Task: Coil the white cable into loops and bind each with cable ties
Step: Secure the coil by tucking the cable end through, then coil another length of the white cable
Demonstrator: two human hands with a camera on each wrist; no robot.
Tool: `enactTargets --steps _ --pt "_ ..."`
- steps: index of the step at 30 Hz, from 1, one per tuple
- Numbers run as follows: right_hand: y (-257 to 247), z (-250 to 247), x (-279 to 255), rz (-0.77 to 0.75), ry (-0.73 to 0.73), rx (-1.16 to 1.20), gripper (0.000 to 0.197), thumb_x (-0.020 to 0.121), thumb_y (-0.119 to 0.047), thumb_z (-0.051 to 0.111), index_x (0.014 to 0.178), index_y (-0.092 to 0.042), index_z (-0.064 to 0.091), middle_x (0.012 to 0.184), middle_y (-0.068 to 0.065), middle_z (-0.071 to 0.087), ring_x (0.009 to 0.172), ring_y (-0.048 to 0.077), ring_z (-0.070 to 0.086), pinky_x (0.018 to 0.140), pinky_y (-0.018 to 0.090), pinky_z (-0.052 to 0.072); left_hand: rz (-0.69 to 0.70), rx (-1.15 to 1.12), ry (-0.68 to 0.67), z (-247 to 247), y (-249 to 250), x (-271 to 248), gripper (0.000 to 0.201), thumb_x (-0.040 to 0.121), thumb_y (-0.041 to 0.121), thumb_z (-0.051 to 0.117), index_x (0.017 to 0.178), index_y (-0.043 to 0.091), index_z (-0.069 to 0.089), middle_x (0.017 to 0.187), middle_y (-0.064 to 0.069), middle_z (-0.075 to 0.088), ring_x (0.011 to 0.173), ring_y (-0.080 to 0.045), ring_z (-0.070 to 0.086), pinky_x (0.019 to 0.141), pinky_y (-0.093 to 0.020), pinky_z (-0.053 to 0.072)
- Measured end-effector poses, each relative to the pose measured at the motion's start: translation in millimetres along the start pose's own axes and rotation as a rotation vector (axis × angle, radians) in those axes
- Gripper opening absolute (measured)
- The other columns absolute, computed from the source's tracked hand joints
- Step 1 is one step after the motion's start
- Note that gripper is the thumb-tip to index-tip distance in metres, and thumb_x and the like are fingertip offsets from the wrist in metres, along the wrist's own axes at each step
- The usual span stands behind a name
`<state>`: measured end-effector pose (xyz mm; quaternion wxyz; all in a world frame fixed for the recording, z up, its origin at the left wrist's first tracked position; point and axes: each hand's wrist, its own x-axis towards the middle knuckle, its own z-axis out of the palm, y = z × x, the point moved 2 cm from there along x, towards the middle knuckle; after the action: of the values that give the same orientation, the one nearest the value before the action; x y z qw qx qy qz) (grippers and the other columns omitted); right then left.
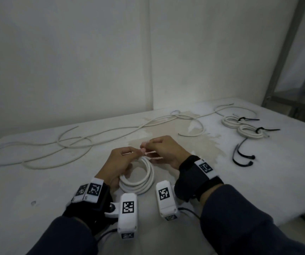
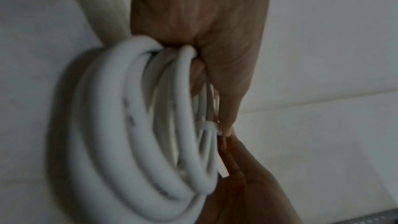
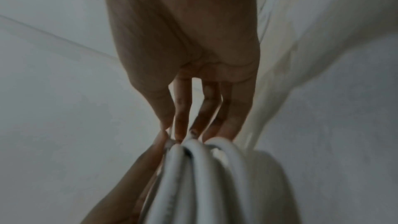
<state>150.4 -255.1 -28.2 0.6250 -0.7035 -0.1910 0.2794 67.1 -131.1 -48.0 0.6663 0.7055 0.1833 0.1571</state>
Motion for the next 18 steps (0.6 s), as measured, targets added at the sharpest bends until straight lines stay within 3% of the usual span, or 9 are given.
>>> enactTargets --steps 3,5,8,11,13,15,17,18 --pt "-7 -30 -10 0.071 -0.091 -0.066 0.017 0.091 -0.033 0.063 0.096 -0.018 0.07 0.081 0.003 0.068 0.067 0.015 0.064 0.059 0.025 0.054 0.005 -0.072 0.049 23 8 17 0.018 0.088 0.016 0.066 0.071 0.01 0.067 0.062 -0.006 0.055 0.042 -0.013 0.032 0.039 -0.016 0.025" --pt "-9 -51 -14 0.071 -0.137 -0.123 0.023 0.088 -0.024 0.069 0.11 -0.025 0.065 0.09 0.01 0.072 0.073 0.02 0.068 0.06 0.03 0.058 0.03 -0.126 0.057 45 13 31 0.018 0.086 0.02 0.069 0.072 0.009 0.067 0.063 -0.008 0.053 0.042 -0.013 0.032 0.038 -0.016 0.026" --pt "-10 -86 -13 0.021 -0.02 -0.156 0.042 0.082 -0.001 0.071 0.116 -0.025 0.061 0.099 0.022 0.07 0.076 0.026 0.068 0.064 0.039 0.061 0.071 -0.135 0.071 87 19 51 0.019 0.084 0.023 0.072 0.075 0.007 0.069 0.06 -0.007 0.057 0.037 -0.01 0.037 0.037 -0.017 0.03" --pt "-8 -126 -9 0.045 0.117 -0.096 0.037 0.081 0.007 0.068 0.111 -0.014 0.064 0.084 0.017 0.068 0.062 0.021 0.067 0.058 0.037 0.06 0.078 0.008 -0.023 127 22 72 0.027 0.092 0.03 0.061 0.081 0.007 0.068 0.056 -0.007 0.054 0.037 -0.009 0.042 0.041 -0.016 0.032" --pt "-5 -155 -4 0.07 0.259 -0.061 0.035 0.08 0.011 0.065 0.109 -0.008 0.066 0.077 0.014 0.066 0.052 0.019 0.066 0.052 0.035 0.059 0.084 0.078 -0.094 147 20 87 0.032 0.099 0.031 0.048 0.086 0.007 0.064 0.069 -0.012 0.058 0.059 -0.017 0.054 0.057 -0.022 0.04" --pt "-1 -191 3 0.089 0.445 -0.053 0.035 0.081 0.011 0.065 0.113 -0.004 0.063 0.078 0.015 0.064 0.052 0.021 0.065 0.046 0.033 0.058 0.134 0.282 -0.123 158 16 102 0.029 0.101 0.028 0.041 0.103 0.011 0.064 0.102 -0.012 0.062 0.097 -0.023 0.058 0.086 -0.029 0.042" --pt "5 -225 11 0.124 0.559 -0.127 0.033 0.084 0.006 0.063 0.115 -0.001 0.061 0.084 0.013 0.062 0.063 0.023 0.064 0.052 0.033 0.059 0.166 0.584 -0.179 163 11 114 0.035 0.1 0.026 0.041 0.128 0.012 0.057 0.136 -0.009 0.053 0.127 -0.027 0.046 0.108 -0.032 0.033" --pt "8 -240 15 0.143 0.586 -0.165 0.029 0.085 0.004 0.063 0.114 0.0 0.061 0.086 0.012 0.061 0.068 0.023 0.063 0.056 0.032 0.059 0.154 0.708 -0.228 164 9 118 0.038 0.099 0.026 0.043 0.134 0.015 0.052 0.142 -0.007 0.048 0.133 -0.027 0.04 0.111 -0.032 0.029"
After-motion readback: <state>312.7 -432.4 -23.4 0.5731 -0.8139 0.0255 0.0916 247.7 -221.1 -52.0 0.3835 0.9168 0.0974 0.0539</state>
